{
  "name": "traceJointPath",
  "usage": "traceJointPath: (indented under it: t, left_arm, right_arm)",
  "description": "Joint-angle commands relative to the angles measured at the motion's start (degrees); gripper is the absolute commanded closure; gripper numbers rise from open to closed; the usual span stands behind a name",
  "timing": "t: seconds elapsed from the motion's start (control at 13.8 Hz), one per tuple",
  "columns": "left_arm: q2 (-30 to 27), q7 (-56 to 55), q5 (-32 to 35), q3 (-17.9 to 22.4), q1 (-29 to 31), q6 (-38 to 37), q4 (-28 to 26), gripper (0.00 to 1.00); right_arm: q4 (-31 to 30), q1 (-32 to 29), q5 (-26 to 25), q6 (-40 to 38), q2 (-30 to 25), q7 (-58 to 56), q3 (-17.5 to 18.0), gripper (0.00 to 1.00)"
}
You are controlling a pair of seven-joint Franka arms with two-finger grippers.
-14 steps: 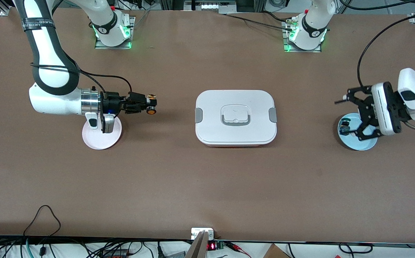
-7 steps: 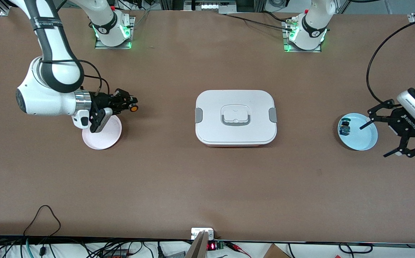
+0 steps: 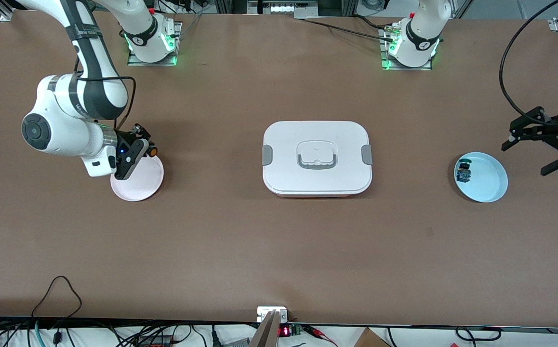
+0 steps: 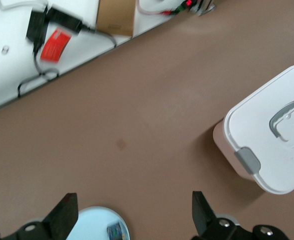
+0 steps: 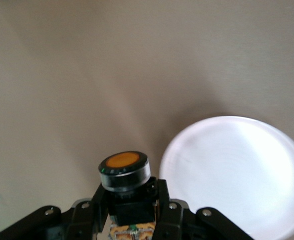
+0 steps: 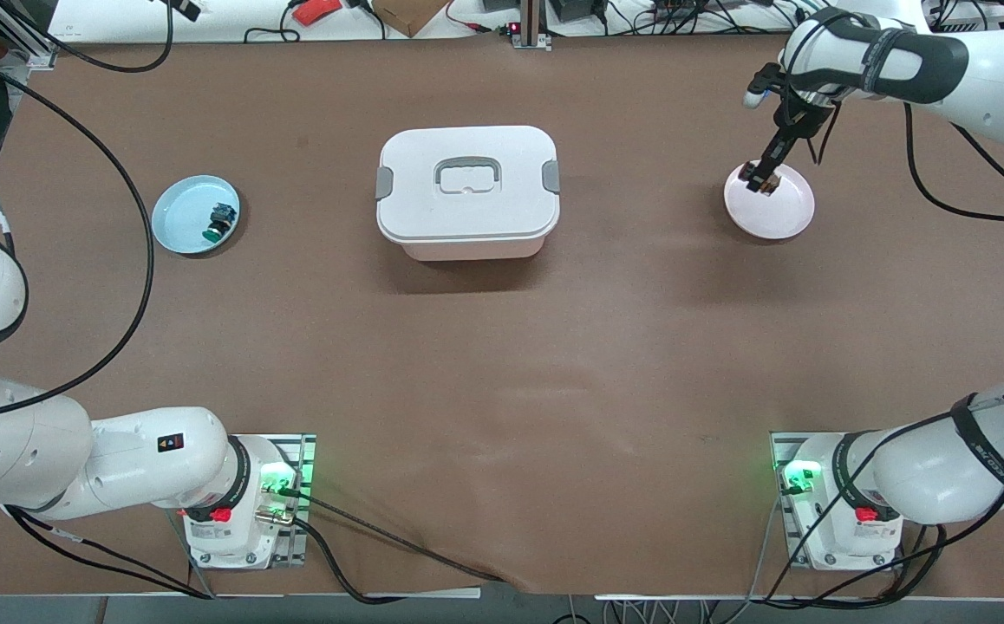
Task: Transfer orange switch to right arm and place
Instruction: 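Lower the switch onto the white plate with the right gripper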
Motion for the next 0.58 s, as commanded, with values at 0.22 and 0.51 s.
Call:
traceJointPath:
  t: [0.22, 0.51]
  left_arm:
    - [-2.95, -18.02, 11.5, 1.02, -6.43, -7.66, 0.62, 0.0]
    - [-2.95, -29.3, 11.5, 0.24, -6.43, -13.79, 1.15, 0.0]
  right_arm:
    - [-8.33, -0.29, -8.2, 16.94, -0.06, -8.63, -0.02, 1.0]
    - [-12.3, -0.29, -15.49, 24.96, 0.55, -10.3, -0.28, 1.0]
